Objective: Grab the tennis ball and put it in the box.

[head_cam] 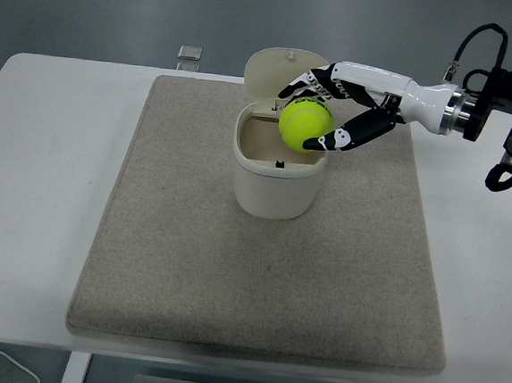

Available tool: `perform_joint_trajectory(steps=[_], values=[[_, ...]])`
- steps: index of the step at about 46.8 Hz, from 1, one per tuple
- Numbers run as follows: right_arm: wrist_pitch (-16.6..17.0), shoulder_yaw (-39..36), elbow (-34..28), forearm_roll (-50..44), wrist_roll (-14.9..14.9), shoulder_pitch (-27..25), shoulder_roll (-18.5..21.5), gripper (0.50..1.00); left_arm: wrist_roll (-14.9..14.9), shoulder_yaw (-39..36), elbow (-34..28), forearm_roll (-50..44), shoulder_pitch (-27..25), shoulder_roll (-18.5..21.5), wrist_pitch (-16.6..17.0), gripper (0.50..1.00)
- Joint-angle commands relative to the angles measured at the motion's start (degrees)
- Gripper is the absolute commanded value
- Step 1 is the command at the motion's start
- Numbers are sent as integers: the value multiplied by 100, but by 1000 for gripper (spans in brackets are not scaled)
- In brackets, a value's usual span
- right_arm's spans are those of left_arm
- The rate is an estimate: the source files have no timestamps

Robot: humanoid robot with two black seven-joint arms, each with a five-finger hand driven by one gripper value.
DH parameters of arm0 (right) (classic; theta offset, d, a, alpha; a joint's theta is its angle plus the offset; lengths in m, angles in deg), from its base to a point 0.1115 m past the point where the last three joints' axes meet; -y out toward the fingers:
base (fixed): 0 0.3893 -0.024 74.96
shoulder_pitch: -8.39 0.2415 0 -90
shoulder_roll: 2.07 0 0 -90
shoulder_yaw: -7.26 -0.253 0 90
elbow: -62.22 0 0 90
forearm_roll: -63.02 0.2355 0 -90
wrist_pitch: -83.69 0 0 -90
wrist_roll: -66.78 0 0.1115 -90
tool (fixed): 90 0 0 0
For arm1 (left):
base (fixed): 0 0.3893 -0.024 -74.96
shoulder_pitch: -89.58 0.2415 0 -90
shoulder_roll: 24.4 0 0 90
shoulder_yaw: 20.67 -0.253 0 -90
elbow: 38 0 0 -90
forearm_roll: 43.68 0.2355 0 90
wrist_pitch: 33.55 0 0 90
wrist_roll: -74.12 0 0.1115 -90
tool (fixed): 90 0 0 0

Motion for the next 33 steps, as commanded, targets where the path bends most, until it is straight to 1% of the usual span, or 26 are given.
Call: perform_joint_trajectory(steps=[1,8,15,21,23,26,33], values=[[9,8,0,-9,0,9,-10,829,0,0,0,0,0,0,7,992],[9,8,0,-27,0,10,-10,858,0,0,0,0,0,0,7,992],[71,8,0,-27,0,10,-36,862,0,0,0,0,0,0,7,992],[114,8,0,-18,0,10,-80,893,0,0,0,0,0,0,7,992],[158,0,9,17,0,10,-98,893,0,0,0,0,0,0,7,992],[395,-44,9,35,0,10,-150,893,0,0,0,9,0,0,-2,992],[1186,-71,-8,394,0,10,-361,895,0,0,0,0,0,0,7,990]])
